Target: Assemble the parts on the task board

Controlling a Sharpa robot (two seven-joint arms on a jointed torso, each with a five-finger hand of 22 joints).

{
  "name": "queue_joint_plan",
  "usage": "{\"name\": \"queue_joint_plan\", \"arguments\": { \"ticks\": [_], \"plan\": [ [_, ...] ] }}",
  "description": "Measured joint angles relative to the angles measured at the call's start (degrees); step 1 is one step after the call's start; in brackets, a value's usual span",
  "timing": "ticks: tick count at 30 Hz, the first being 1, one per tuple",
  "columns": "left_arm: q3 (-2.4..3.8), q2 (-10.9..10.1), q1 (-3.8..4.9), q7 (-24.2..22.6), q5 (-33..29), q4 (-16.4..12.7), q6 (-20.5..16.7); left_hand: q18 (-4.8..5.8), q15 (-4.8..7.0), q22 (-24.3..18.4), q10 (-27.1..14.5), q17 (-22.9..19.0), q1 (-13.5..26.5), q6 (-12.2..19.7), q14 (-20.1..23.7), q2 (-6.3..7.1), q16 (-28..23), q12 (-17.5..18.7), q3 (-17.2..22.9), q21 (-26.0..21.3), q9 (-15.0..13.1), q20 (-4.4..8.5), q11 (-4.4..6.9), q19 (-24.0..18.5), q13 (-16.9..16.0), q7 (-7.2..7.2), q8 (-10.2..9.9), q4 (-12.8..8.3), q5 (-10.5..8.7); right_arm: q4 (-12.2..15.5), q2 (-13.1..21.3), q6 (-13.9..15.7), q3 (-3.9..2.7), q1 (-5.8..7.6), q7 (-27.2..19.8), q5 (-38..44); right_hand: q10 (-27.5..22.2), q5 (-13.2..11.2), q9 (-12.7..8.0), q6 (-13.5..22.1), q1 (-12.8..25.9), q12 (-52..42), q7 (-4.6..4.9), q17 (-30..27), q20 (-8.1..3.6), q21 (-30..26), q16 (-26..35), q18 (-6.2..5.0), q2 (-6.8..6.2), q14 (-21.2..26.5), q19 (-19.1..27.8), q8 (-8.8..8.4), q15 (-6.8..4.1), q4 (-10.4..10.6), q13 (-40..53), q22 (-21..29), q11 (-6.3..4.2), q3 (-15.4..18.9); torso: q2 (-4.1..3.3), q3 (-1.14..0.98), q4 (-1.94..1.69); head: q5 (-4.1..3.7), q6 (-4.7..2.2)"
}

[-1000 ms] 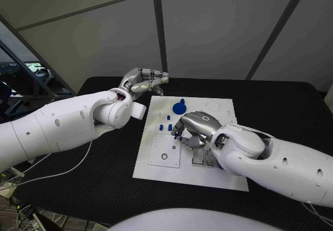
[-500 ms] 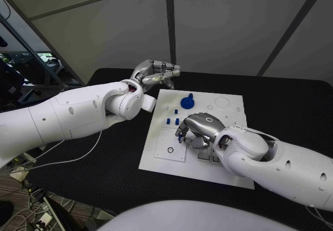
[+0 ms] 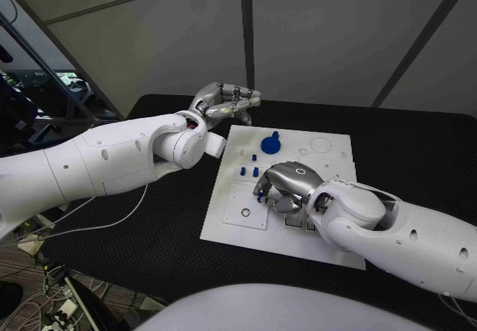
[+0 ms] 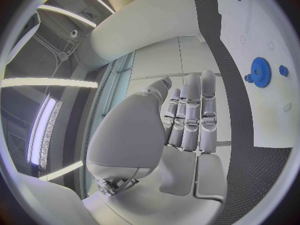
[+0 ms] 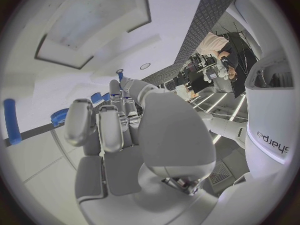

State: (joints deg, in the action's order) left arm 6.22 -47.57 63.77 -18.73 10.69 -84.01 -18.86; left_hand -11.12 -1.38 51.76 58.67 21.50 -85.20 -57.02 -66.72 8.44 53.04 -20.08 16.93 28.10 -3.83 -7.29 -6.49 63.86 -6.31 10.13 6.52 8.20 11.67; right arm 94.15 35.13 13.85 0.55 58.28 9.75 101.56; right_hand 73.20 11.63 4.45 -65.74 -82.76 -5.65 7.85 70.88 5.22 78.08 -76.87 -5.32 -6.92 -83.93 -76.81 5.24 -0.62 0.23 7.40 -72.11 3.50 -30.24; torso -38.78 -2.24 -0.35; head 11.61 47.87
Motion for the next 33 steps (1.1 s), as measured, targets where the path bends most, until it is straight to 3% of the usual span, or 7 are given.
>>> {"name": "queue_joint_plan", "arguments": {
  "ticks": [33],
  "plan": [
    [0.00,0.03,0.00,0.31,-0.06,0.35,0.11,0.00,0.00,-0.05,-0.40,-0.11,0.00,0.21,0.00,0.00,0.00,0.00,0.15,0.00,0.00,0.00,0.00,0.00,0.02,0.21,0.00,-0.16,0.00,0.35,0.43,-2.24,-0.01,-0.06,0.23,1.02,0.19,-0.02,0.05,-0.13,0.53,0.00,0.13,0.01,-0.01,0.47,0.00,0.00,-0.06,0.00,-0.40,-0.21,0.00,-0.01,-0.02,-0.51,0.21,0.01,0.07,-0.01,-0.01,0.19,0.31]
  ]
}}
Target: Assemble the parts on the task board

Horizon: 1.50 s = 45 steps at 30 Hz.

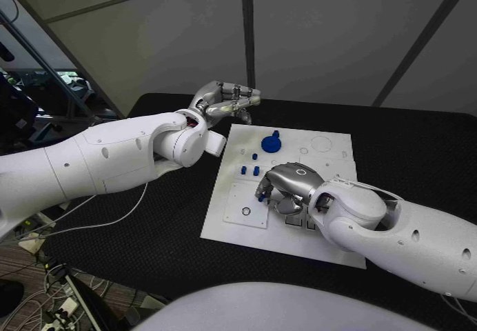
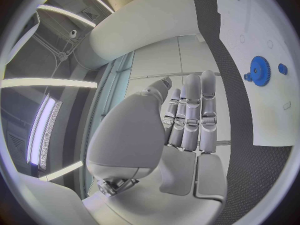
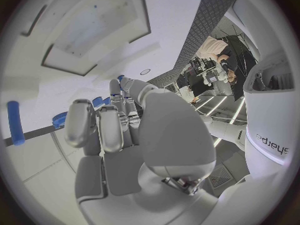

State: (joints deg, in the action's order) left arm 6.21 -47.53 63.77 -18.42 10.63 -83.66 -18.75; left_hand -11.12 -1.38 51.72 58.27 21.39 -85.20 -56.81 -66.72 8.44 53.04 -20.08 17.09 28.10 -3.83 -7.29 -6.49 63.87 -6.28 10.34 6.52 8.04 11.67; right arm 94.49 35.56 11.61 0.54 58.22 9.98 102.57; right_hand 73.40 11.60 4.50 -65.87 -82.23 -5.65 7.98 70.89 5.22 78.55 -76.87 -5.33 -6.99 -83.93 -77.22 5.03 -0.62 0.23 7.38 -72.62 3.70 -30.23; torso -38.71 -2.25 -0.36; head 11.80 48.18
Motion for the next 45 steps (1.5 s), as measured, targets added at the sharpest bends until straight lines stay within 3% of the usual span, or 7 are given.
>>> {"name": "queue_joint_plan", "arguments": {
  "ticks": [12,14,19,29,37,45],
  "plan": [
    [-0.01,0.34,0.00,0.27,-0.01,0.34,0.15,0.00,0.00,0.00,0.00,0.01,0.00,0.00,0.00,0.00,-0.23,0.00,0.00,0.00,0.00,0.00,0.00,0.00,0.01,0.00,0.00,0.00,0.00,-0.04,-0.22,-0.32,-0.03,0.00,0.24,0.20,0.00,0.00,-0.01,0.05,0.60,0.57,-0.04,-0.27,0.00,0.00,0.00,0.00,-0.22,0.00,0.00,-0.06,0.00,-0.02,0.03,-0.02,0.00,0.02,0.00,0.02,0.04,-0.20,-0.26],
    [-0.01,0.34,0.00,0.31,-0.01,0.35,0.19,0.00,0.00,0.00,-0.08,0.00,0.00,0.03,0.00,0.00,-0.24,0.00,0.00,0.00,0.00,0.00,-0.08,0.00,0.01,0.03,0.00,0.00,0.00,-0.15,-0.42,-0.51,-0.03,0.01,0.35,0.21,-0.33,0.00,-0.14,0.70,1.60,1.21,0.44,-0.38,0.00,0.00,0.00,0.00,-0.40,0.00,0.00,-0.54,0.00,0.01,-0.06,0.03,0.33,0.34,0.00,0.04,0.04,-0.23,-0.28],
    [-0.01,0.33,0.00,0.37,-0.02,0.35,0.23,0.00,0.00,0.01,-0.21,-0.06,0.00,0.21,0.00,0.00,-0.24,-0.29,0.00,0.00,0.00,0.00,-0.21,0.00,0.01,0.21,0.00,0.00,0.00,-0.54,-0.69,-1.05,0.05,-0.01,0.72,0.24,-4.90,-0.96,-0.76,4.71,4.56,2.00,1.06,-1.48,1.26,-1.13,0.53,0.00,-2.00,0.00,1.27,-1.42,0.63,1.20,-1.30,1.81,1.32,2.35,-0.03,0.07,0.00,-0.28,-0.28],
    [-0.01,0.25,0.00,0.56,-0.03,0.34,0.30,0.00,-0.09,-0.04,-0.32,-0.08,0.00,0.21,0.09,0.00,-0.24,-0.29,0.15,-0.03,0.00,0.00,-0.09,0.00,0.01,0.21,0.00,-0.15,0.00,-0.63,-0.70,-0.62,0.07,-0.05,1.20,0.29,-8.99,-0.12,-0.77,6.62,5.12,2.00,0.78,-2.81,1.74,-2.70,1.17,0.00,-2.57,0.00,2.78,-1.42,1.04,1.27,-2.66,3.87,1.98,3.67,-0.03,0.05,-0.03,-0.14,-0.15],
    [-0.01,0.29,0.00,0.85,-0.03,0.45,0.43,0.01,-0.17,-0.04,-0.42,-0.13,0.00,0.21,0.17,0.00,-0.24,-0.29,0.15,-0.23,0.00,0.00,0.01,0.00,0.01,0.21,0.00,-0.15,0.00,0.24,0.49,2.34,0.09,-0.11,1.11,0.29,-11.20,0.23,-0.74,7.48,5.37,1.71,1.11,-4.45,2.04,-4.05,2.20,0.00,-2.81,-0.01,4.32,-1.42,1.45,1.36,-3.30,5.89,2.35,4.86,0.00,-0.02,-0.03,-0.20,-0.28],
    [-0.04,0.21,-0.01,1.04,-0.03,0.57,0.62,0.00,-0.17,-0.04,-0.53,-0.12,0.00,0.25,0.17,0.00,-0.34,-0.29,0.15,-0.23,0.00,0.00,-0.11,0.00,0.02,0.25,0.00,-0.15,0.00,4.74,5.24,7.66,-0.06,-0.18,0.16,-0.23,-11.29,1.01,-0.65,7.48,5.37,1.28,1.11,-5.49,2.05,-4.68,2.89,-0.01,-2.81,-0.01,4.72,-1.42,1.44,1.35,-3.30,6.56,2.44,5.17,0.05,-0.07,0.11,-0.61,-0.99]
  ]
}}
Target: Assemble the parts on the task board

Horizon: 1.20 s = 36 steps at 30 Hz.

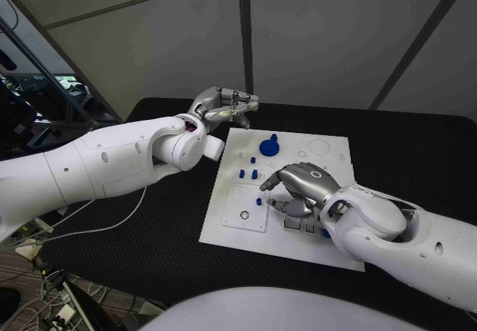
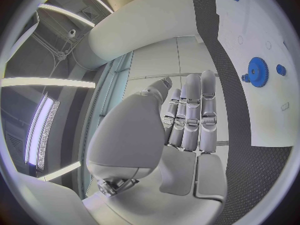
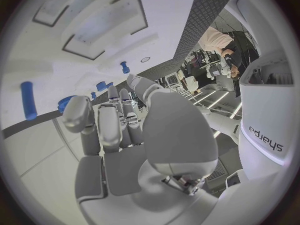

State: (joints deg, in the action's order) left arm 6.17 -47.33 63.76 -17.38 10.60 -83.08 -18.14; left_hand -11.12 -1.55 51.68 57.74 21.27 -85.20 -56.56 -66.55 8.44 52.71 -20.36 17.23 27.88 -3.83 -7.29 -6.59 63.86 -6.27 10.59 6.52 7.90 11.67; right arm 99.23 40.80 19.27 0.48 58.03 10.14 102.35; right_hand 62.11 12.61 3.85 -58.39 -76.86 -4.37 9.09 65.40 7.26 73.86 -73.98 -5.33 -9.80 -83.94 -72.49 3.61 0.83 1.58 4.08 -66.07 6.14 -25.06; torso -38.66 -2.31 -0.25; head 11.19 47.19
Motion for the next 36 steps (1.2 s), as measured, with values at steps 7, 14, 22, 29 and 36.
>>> {"name": "queue_joint_plan", "arguments": {
  "ticks": [7,14,22,29,36],
  "plan": [
    [-0.05,-0.17,-0.02,0.09,0.00,0.15,0.18,0.00,0.00,0.00,-0.10,-0.05,0.00,0.16,0.00,0.00,-0.14,0.00,0.00,0.00,0.00,0.00,-0.10,0.00,0.00,0.17,0.00,0.00,0.00,1.88,4.14,1.16,-3.49,0.88,0.22,-1.38,-1.91,0.00,-0.04,1.69,-0.02,-0.65,0.21,-0.91,0.01,-0.57,0.63,0.00,0.01,0.00,0.42,0.00,0.00,0.08,-0.25,0.74,0.02,1.38,0.14,0.03,0.25,-1.07,-1.14],
    [-0.12,-0.10,-0.05,0.10,-0.01,0.24,0.34,0.00,0.00,0.00,-0.10,-0.05,0.00,0.17,0.00,0.00,-0.14,0.00,0.00,0.00,0.00,0.00,-0.10,0.00,0.00,0.17,0.00,0.00,0.00,-0.21,6.41,-1.60,-4.77,2.52,2.13,-2.51,-7.84,-1.13,-0.04,5.47,-0.64,-1.37,-0.74,-8.10,0.73,-6.10,6.25,-1.38,-0.33,1.04,5.11,0.00,1.37,1.96,-0.20,7.09,0.88,8.42,0.32,0.04,0.49,-1.63,-1.82],
    [-0.39,0.06,-0.12,0.11,-0.01,0.45,0.53,0.00,0.00,0.00,-0.10,-0.05,0.00,0.16,0.00,0.00,-0.14,0.00,0.00,0.00,0.00,0.00,-0.10,0.00,0.00,0.16,0.00,0.00,0.00,-1.32,7.21,-7.36,-4.94,2.77,4.05,-2.94,-10.04,-1.68,0.03,6.44,-4.08,-4.99,-1.71,-10.79,0.91,-8.43,7.97,-1.37,0.15,1.36,5.66,0.00,1.32,5.88,-0.10,9.54,1.02,14.10,0.32,0.01,0.57,-1.85,-2.05],
    [-0.48,0.06,-0.17,0.12,-0.01,0.51,0.59,0.00,0.00,-0.04,-0.10,-0.05,0.00,0.16,0.00,0.00,-0.13,0.00,0.00,0.00,0.00,-0.21,-0.10,-0.21,-0.03,0.16,0.00,0.00,0.00,-1.47,7.32,-10.65,-4.95,2.80,4.71,-3.01,-10.44,-2.47,0.16,6.57,-5.22,-6.54,-1.84,-11.75,0.91,-9.11,8.64,-1.37,0.78,1.36,5.65,0.00,1.32,6.85,-0.10,10.39,1.02,14.64,0.30,0.03,0.55,-1.77,-1.99],
    [-0.51,0.02,-0.20,0.14,-0.01,0.51,0.63,0.00,0.00,-0.04,-0.10,-0.04,0.00,0.16,0.00,0.00,-0.13,0.00,0.00,0.00,0.00,-0.21,-0.10,-0.21,-0.04,0.16,0.00,0.00,0.00,-1.94,7.08,-12.29,-4.94,2.80,5.23,-3.02,-6.51,-2.95,0.37,3.48,-7.72,-9.62,-0.23,-10.23,-0.10,-7.35,7.68,-1.37,3.30,0.21,3.32,0.61,0.17,6.47,-0.05,7.89,-0.18,12.25,0.27,0.04,0.59,-1.87,-2.01]
  ]
}}
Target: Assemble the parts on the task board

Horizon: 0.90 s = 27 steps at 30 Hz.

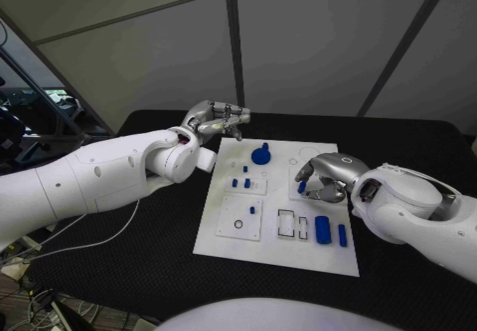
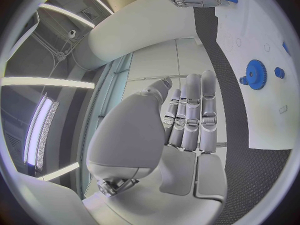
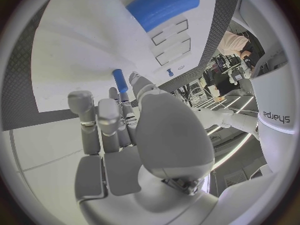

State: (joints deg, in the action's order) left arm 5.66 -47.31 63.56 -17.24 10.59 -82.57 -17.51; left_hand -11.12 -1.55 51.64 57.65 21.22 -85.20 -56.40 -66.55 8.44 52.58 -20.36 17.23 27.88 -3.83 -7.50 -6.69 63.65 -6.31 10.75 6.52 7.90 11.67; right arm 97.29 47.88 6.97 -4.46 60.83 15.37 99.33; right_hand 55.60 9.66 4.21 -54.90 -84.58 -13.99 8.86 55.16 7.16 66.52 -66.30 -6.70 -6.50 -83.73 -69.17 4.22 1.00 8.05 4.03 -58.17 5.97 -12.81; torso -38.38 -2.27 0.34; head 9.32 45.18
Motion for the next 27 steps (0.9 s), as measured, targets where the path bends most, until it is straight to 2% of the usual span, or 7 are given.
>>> {"name": "queue_joint_plan", "arguments": {
  "ticks": [2,8,13,23,24,26,27],
  "plan": [
    [0.00,-0.02,0.00,0.00,0.00,0.00,0.01,-0.01,0.00,0.00,0.00,0.00,0.00,0.00,0.00,0.00,0.00,0.00,0.00,0.00,0.00,0.00,0.00,0.00,0.00,0.00,0.00,0.00,0.00,-0.07,-0.05,-0.19,0.00,0.00,0.18,0.04,1.08,-0.55,0.00,-0.67,-0.42,-0.15,0.66,1.09,-0.11,1.19,-0.97,0.00,0.42,0.00,-1.13,0.00,0.00,-0.19,-0.19,-1.47,-0.02,-1.33,0.00,0.01,-0.01,-0.04,-0.02],
    [-0.01,-0.02,-0.01,0.01,0.00,0.00,0.03,0.00,0.00,0.00,0.00,-0.05,0.00,0.00,0.00,0.00,0.00,0.00,0.00,0.00,0.00,0.00,0.00,0.00,0.01,0.00,0.00,0.00,0.00,-0.38,-0.36,-0.38,0.01,0.00,0.54,0.22,4.75,-0.70,0.13,-3.85,-0.81,-0.15,0.94,4.33,-0.30,4.28,-3.65,0.00,0.81,0.00,-3.55,0.69,0.00,-0.57,-0.39,-5.38,-0.09,-5.63,0.00,0.03,-0.01,-0.07,0.08],
    [-0.02,-0.02,-0.02,0.02,0.00,0.00,0.05,-0.01,0.00,0.00,0.00,-0.05,0.00,0.00,0.00,0.00,0.00,-0.22,0.16,0.00,0.00,0.00,0.00,0.00,0.01,0.00,0.00,-0.16,0.00,-0.54,-0.62,-0.39,0.01,-0.01,0.65,0.33,6.87,-0.70,0.18,-5.13,-0.86,-0.15,0.40,5.45,-0.50,5.37,-4.59,0.01,0.86,-0.21,-4.16,0.88,-0.21,-0.95,-0.39,-6.77,-0.76,-8.07,0.00,0.01,0.01,-0.04,0.09],
    [-0.02,-0.04,-0.02,0.03,-0.01,-0.01,0.07,0.00,0.00,0.01,0.00,-0.04,0.00,0.00,0.00,0.00,0.00,-0.22,0.16,0.00,0.00,0.00,0.00,0.00,0.02,0.00,0.00,-0.16,0.00,-1.06,-1.45,-0.37,0.00,-0.01,0.67,0.45,9.41,-1.38,0.16,-7.12,-0.46,0.90,-0.07,6.32,-1.01,6.70,-5.36,0.02,0.46,-0.21,-4.87,1.08,-0.62,-1.67,-0.38,-8.40,-1.25,-11.01,0.01,0.01,0.03,-0.21,0.29],
    [-0.02,-0.06,-0.02,0.04,-0.01,-0.02,0.07,0.00,0.00,0.01,0.00,-0.04,0.00,0.00,0.00,0.00,0.00,-0.22,0.16,0.00,0.00,0.00,0.00,0.00,0.02,0.00,0.00,-0.16,0.00,-1.09,-1.48,-0.36,0.00,0.00,0.73,0.46,9.42,-1.58,0.16,-7.34,-0.44,0.91,-0.09,6.46,-0.91,6.93,-5.60,0.10,0.47,-0.21,-5.00,1.05,-0.62,-1.82,-0.38,-8.67,-1.26,-11.29,0.01,0.01,0.03,-0.25,0.34],
    [-0.02,-0.10,-0.02,0.04,-0.01,-0.03,0.07,0.00,0.00,0.01,0.00,-0.04,0.00,0.00,0.00,0.00,0.01,-0.22,0.16,0.00,0.00,0.00,0.00,0.00,0.02,0.00,0.00,-0.16,0.00,-1.10,-1.49,-0.33,-0.01,0.00,0.86,0.52,9.87,-1.62,0.16,-7.67,-0.41,1.20,-0.30,6.57,-1.02,7.15,-5.60,0.98,0.50,-0.21,-5.28,1.03,-0.62,-2.18,-0.39,-9.11,-1.45,-11.64,0.01,0.02,0.03,-0.26,0.40],
    [-0.02,-0.14,-0.02,0.04,-0.01,-0.04,0.07,0.00,0.00,0.01,0.00,-0.04,0.00,0.00,0.00,0.00,0.01,-0.22,0.16,0.00,0.00,0.00,0.00,0.00,0.02,0.00,0.00,-0.16,0.00,-1.10,-1.49,-0.30,-0.01,0.00,0.95,0.54,10.03,-1.62,0.16,-7.68,-0.35,1.21,-0.30,6.57,-1.02,7.30,-5.60,0.98,0.56,-0.25,-5.28,1.02,-0.66,-2.33,-0.41,-9.28,-1.46,-11.80,0.01,0.02,0.03,-0.26,0.44]
  ]
}}
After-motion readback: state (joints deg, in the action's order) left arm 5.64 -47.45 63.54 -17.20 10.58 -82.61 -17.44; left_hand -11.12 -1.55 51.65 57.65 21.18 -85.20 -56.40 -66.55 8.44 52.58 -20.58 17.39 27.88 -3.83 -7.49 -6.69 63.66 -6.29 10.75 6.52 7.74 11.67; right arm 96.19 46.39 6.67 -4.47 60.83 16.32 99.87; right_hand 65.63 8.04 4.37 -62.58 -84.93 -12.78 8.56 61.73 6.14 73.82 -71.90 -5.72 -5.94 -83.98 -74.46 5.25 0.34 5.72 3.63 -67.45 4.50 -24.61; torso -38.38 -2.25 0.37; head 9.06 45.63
